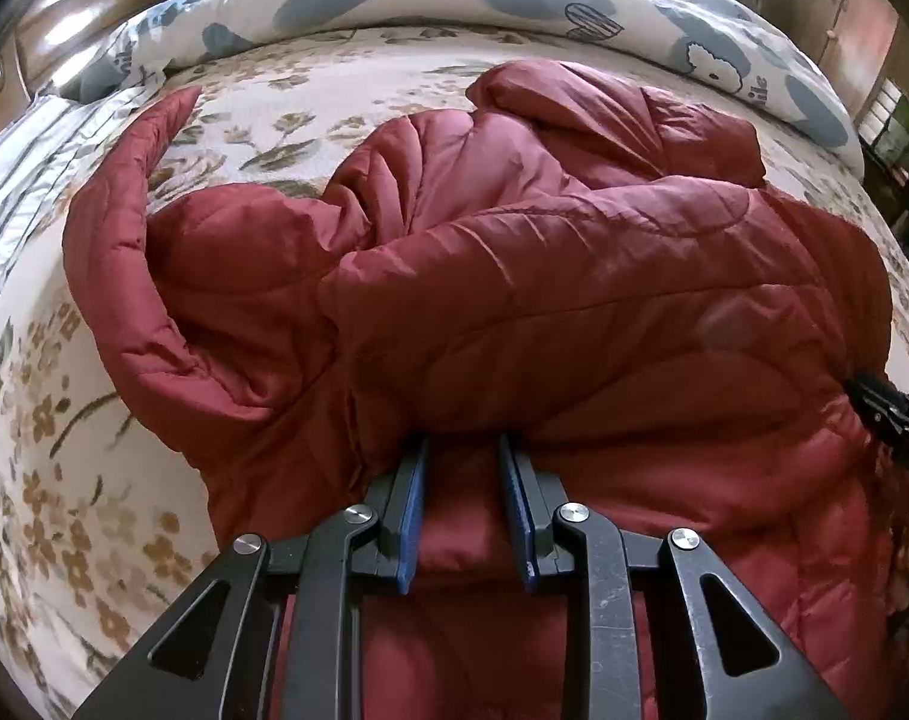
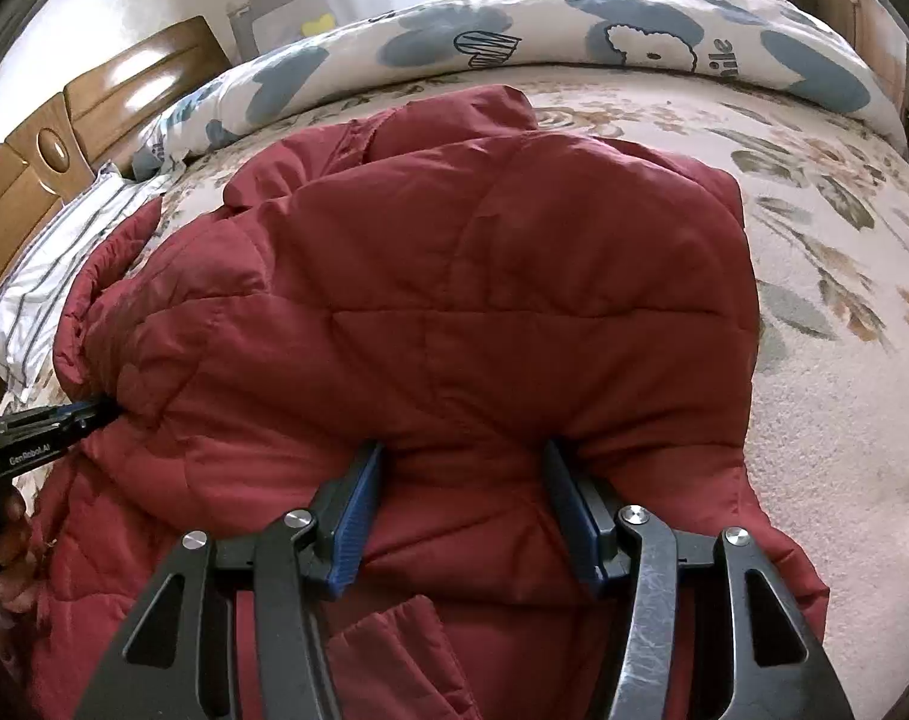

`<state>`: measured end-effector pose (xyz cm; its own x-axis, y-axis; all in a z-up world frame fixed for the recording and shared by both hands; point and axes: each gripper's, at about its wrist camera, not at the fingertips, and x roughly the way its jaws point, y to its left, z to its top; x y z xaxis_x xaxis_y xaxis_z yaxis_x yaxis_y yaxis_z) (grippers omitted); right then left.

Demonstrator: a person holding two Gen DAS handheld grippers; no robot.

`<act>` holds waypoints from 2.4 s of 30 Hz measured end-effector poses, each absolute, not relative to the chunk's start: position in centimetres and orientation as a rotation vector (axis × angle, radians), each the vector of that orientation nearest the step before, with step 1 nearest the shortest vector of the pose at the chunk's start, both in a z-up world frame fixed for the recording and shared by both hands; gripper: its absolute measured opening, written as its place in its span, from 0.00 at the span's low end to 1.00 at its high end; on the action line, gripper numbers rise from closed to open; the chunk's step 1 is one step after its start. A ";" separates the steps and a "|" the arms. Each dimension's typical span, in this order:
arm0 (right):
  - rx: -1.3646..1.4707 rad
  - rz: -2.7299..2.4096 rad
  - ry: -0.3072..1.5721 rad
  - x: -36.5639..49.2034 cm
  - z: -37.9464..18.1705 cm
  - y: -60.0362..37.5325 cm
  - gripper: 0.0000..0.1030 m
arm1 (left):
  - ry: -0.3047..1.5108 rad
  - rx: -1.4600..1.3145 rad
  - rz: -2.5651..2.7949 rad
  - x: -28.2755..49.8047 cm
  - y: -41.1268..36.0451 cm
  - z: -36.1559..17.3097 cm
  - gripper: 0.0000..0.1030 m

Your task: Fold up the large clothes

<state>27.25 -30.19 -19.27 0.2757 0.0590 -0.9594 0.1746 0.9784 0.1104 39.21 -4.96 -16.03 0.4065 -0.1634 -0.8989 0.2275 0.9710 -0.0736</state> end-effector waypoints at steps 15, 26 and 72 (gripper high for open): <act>0.377 -0.058 1.228 24.0 -14.0 -30.6 0.59 | 1.027 0.066 -0.105 35.7 -0.8 -10.3 0.55; 0.394 0.024 1.186 19.8 -11.4 -28.1 0.60 | 1.030 0.082 0.058 40.3 2.1 -9.6 0.73; 0.470 0.062 1.145 15.8 -7.6 -28.6 0.65 | 0.863 -0.141 -0.297 33.8 -0.7 -5.2 0.09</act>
<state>15.84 -28.64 -7.60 0.4223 0.2837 -0.8609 0.1887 0.9014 0.3896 33.83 -0.74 -5.17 0.6123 -0.3131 -0.7260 0.2002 0.9497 -0.2407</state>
